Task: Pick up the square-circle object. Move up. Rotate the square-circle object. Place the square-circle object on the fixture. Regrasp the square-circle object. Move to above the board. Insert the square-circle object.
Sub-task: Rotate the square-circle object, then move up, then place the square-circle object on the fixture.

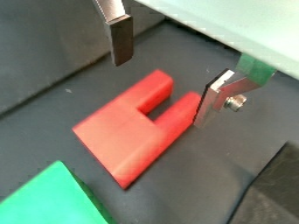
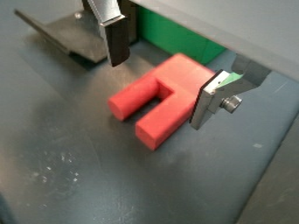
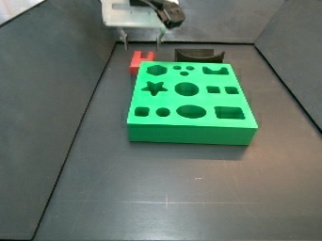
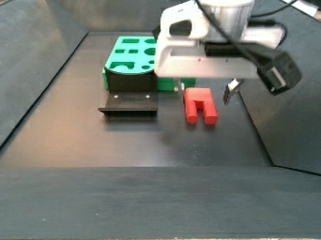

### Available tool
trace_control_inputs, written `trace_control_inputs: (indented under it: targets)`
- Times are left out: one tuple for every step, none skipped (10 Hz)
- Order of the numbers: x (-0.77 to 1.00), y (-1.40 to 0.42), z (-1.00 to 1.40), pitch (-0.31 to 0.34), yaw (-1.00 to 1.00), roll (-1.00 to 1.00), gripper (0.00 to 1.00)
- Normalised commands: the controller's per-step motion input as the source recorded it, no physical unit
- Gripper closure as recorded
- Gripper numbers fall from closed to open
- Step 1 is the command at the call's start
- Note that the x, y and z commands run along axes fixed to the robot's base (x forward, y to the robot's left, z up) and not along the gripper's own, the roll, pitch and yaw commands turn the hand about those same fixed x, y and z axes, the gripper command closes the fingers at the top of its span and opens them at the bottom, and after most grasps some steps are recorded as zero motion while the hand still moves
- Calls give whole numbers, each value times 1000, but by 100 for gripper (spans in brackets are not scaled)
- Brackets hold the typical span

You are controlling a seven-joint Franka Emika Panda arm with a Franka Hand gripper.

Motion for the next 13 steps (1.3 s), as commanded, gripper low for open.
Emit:
trace_control_inputs:
  targets:
    - [45, 7, -721, -45, -5, -67, 0]
    - [41, 6, -549, -50, 0, -78, 0]
    - [37, 5, -425, -59, 4, -84, 0]
    - [34, 6, -304, -63, 7, -90, 0]
    - [0, 0, 0, 0, 0, 0, 100]
    - [0, 0, 833, 0, 0, 0, 100]
    - [-20, -3, 797, 16, 0, -2, 100]
    - [-29, -1, 733, 25, -1, 0, 100]
    - [-21, 5, 562, 39, -4, 9, 100]
    - [-14, 8, 366, 51, -7, 18, 100]
    - [-16, 7, 262, 55, -9, 24, 100]
    - [0, 0, 1000, 0, 0, 0, 100]
    - [-2, 0, 1000, 6, -2, 5, 100]
